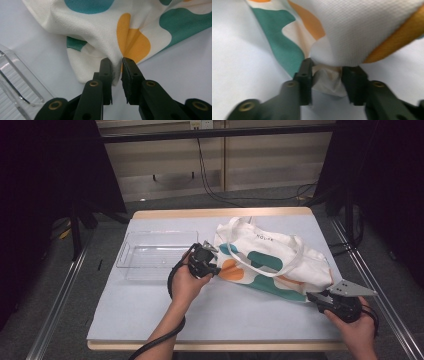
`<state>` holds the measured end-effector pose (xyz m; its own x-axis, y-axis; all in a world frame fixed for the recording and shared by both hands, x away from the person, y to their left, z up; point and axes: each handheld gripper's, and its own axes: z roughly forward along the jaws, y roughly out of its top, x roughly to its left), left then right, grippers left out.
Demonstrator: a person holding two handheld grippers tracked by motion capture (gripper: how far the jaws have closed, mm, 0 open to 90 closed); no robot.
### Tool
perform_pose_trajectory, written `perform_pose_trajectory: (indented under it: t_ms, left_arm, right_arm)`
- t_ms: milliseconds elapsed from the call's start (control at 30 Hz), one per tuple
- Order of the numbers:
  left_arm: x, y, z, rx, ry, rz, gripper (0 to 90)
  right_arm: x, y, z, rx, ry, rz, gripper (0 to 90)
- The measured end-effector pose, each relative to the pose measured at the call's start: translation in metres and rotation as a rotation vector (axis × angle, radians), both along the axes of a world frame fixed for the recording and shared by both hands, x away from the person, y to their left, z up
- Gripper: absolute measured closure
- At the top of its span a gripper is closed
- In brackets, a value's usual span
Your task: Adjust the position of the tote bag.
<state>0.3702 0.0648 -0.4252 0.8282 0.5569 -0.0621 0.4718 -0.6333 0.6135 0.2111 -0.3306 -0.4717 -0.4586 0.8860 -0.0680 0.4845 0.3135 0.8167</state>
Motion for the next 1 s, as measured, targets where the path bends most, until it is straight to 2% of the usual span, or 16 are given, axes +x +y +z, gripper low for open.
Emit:
perform_pose_trajectory:
  t_ms: [67, 133, 167, 200, 233, 300, 467, 500, 667, 767, 833, 867, 900, 933, 1000]
  left_arm:
    - [-0.001, 0.000, 0.000, -0.006, 0.005, -0.001, 79.6]
    - [-0.003, 0.000, 0.001, 0.001, 0.002, -0.004, 79.9]
    - [-0.005, 0.000, 0.001, 0.002, 0.003, -0.003, 80.0]
    - [-0.008, -0.001, 0.001, 0.008, 0.003, -0.011, 80.1]
    - [-0.009, -0.001, 0.001, 0.005, 0.008, -0.018, 80.2]
    - [-0.010, 0.000, 0.001, 0.014, 0.014, -0.022, 80.3]
    - [-0.019, 0.000, -0.001, 0.001, 0.017, -0.024, 80.6]
    - [-0.019, 0.001, 0.000, 0.004, 0.025, -0.039, 80.6]
    - [-0.029, 0.001, 0.002, -0.004, 0.027, -0.051, 80.7]
    - [-0.034, 0.000, 0.000, -0.025, 0.041, -0.053, 80.8]
    - [-0.037, 0.002, -0.001, -0.012, 0.042, -0.080, 80.7]
    - [-0.038, 0.002, -0.001, -0.016, 0.048, -0.081, 80.7]
    - [-0.042, 0.000, -0.003, -0.055, 0.055, -0.042, 80.7]
    - [-0.042, 0.002, -0.002, -0.025, 0.051, -0.072, 80.7]
    - [-0.043, 0.003, -0.002, -0.015, 0.053, -0.086, 80.7]
  right_arm:
    - [0.000, 0.000, 0.000, 0.005, 0.003, -0.003, 56.3]
    - [0.000, -0.001, 0.002, 0.015, 0.017, -0.025, 48.9]
    - [0.000, -0.001, 0.002, 0.015, 0.017, -0.025, 48.9]
    - [0.001, -0.002, 0.002, 0.031, 0.018, -0.050, 38.3]
    - [0.001, -0.002, 0.003, 0.042, 0.016, -0.054, 36.4]
    - [0.000, -0.002, 0.005, 0.044, 0.011, -0.062, 35.3]
    - [0.000, -0.002, 0.005, 0.057, 0.018, -0.078, 33.2]
    - [0.000, -0.002, 0.005, 0.057, 0.018, -0.079, 33.2]
    - [0.002, -0.001, 0.005, 0.071, 0.018, -0.100, 30.9]
    - [0.003, -0.002, 0.005, 0.074, 0.014, -0.108, 30.9]
    - [0.004, -0.002, 0.005, 0.070, 0.016, -0.116, 30.9]
    - [0.004, -0.002, 0.004, 0.073, 0.021, -0.117, 30.9]
    - [0.005, -0.003, 0.004, 0.072, 0.018, -0.116, 30.8]
    - [0.005, -0.003, 0.004, 0.071, 0.017, -0.118, 30.1]
    - [0.006, -0.003, 0.004, 0.078, 0.015, -0.128, 28.7]
